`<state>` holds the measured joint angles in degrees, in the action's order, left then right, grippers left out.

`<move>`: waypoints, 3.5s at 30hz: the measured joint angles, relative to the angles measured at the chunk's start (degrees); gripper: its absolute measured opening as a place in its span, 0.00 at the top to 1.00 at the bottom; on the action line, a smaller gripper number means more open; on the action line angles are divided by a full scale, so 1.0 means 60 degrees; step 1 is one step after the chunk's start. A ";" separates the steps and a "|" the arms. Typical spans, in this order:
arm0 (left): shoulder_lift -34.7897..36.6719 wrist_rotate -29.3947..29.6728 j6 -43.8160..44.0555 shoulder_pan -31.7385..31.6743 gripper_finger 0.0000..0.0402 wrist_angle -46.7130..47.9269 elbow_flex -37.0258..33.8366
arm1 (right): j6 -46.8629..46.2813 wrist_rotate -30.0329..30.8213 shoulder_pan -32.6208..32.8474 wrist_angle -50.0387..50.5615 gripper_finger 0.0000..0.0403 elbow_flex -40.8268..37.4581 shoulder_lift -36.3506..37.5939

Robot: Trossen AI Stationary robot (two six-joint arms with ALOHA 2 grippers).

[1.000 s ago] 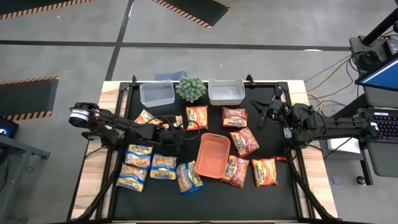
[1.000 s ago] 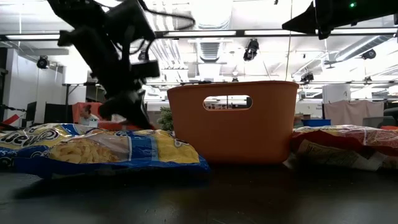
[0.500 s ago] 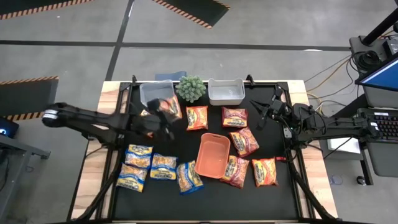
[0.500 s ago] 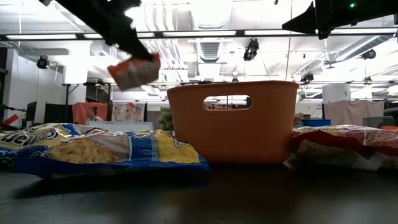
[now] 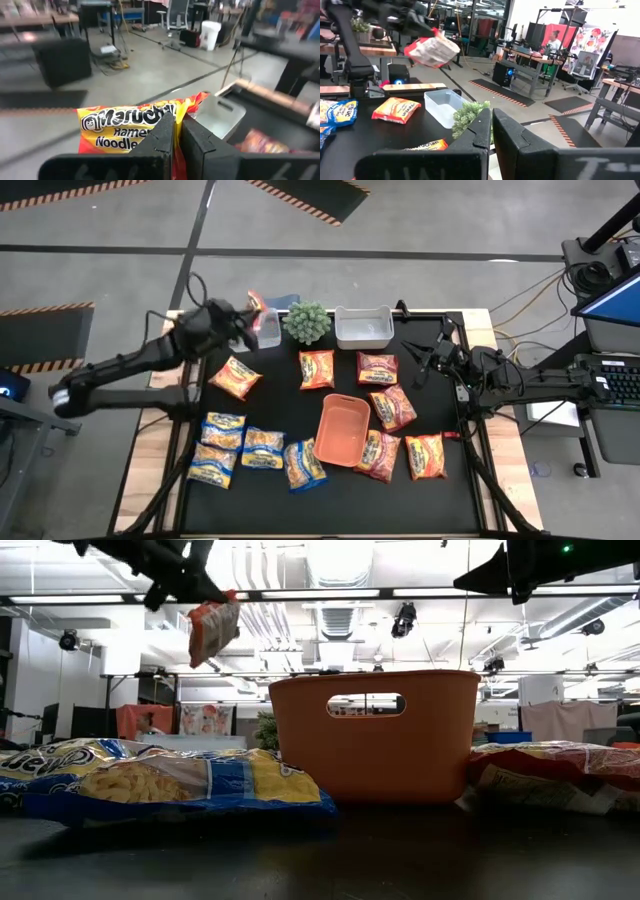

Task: Sort Maruchan noodles
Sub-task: Put the orange noodle pack into the transparent bin

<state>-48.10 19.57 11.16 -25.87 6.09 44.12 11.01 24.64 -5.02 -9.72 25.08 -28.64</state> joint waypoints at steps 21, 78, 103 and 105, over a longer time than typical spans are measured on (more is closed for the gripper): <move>-0.3798 -0.5688 0.5264 -0.5642 1.00 -0.1699 0.0000 | -0.0162 0.0000 0.0000 0.0265 0.98 0.0000 0.0000; -0.3838 -0.2326 0.8521 -0.4257 0.98 -0.4375 -0.2131 | 0.0020 0.0419 -0.0007 0.0280 0.98 -0.0004 0.0000; -0.6493 -0.3115 0.9034 -0.4094 0.95 -0.7057 -0.2131 | 0.0075 0.0418 -0.0007 0.0288 0.98 -0.0004 0.0000; -0.6495 -0.3115 0.9031 -0.4094 0.92 -0.7053 -0.2131 | 0.0075 0.0419 -0.0007 0.0288 0.98 -0.0004 0.0000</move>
<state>-87.07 0.89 65.34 -50.43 -36.23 31.33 11.46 27.16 -5.06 -7.99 25.06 -28.64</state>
